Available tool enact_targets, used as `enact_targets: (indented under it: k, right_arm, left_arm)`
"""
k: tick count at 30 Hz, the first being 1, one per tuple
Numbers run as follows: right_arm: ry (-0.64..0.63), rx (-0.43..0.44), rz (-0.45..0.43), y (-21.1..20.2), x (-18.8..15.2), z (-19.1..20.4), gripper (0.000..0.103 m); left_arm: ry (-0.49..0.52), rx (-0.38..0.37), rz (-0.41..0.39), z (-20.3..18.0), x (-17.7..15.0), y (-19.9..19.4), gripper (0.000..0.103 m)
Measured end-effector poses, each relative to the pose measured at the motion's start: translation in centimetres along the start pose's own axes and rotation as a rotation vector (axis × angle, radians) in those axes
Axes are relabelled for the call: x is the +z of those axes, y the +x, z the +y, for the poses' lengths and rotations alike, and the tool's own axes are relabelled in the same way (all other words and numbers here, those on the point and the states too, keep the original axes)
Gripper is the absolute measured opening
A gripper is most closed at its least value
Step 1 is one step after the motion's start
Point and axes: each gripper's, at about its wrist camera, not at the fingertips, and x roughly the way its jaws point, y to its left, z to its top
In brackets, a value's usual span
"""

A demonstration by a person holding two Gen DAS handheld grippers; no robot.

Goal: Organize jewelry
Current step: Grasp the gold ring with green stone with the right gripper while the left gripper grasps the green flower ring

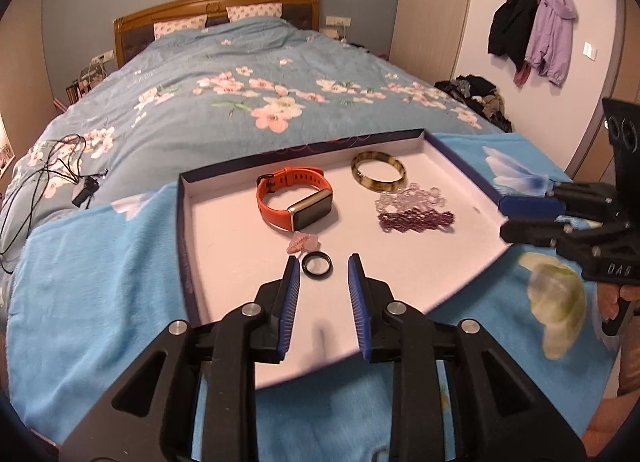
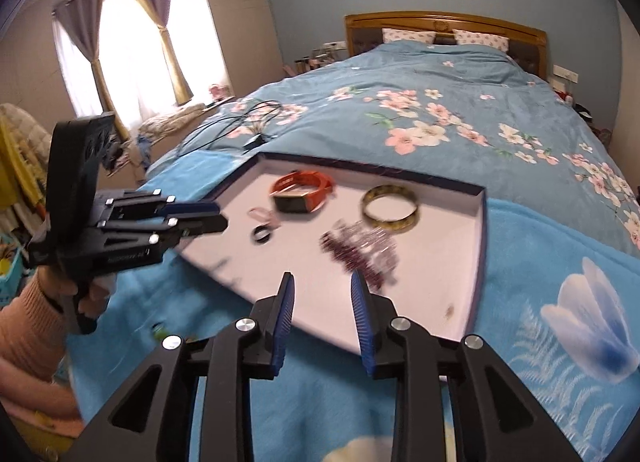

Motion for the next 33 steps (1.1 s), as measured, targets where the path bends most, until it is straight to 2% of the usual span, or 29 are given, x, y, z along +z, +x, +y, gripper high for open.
enact_targets:
  k: [6,15,19,25,33]
  right_arm:
    - [-0.031,0.071,0.060,0.5,-2.4,2.6,0.029]
    - [-0.040,0.113,0.128,1.7,-4.9,4.9,0.029]
    - [-0.039,0.108,0.124,1.8,-4.7,5.0,0.028]
    - [-0.062,0.116,0.144,2.7,-4.0,5.1,0.012]
    - [-0.051,0.123,0.130,1.7,-4.2,4.7,0.013]
  left_arm:
    - [0.012,-0.025,-0.015,-0.6,-2.5,-3.3,0.028]
    - [0.012,-0.031,0.027,-1.4,-6.4,-4.5,0.031]
    - [0.010,-0.040,0.032,-1.5,-7.1,-4.7,0.032]
    - [0.008,-0.054,0.037,-1.9,-7.3,-4.5,0.033]
    - [0.014,-0.074,0.041,-2.3,-7.4,-4.5,0.034]
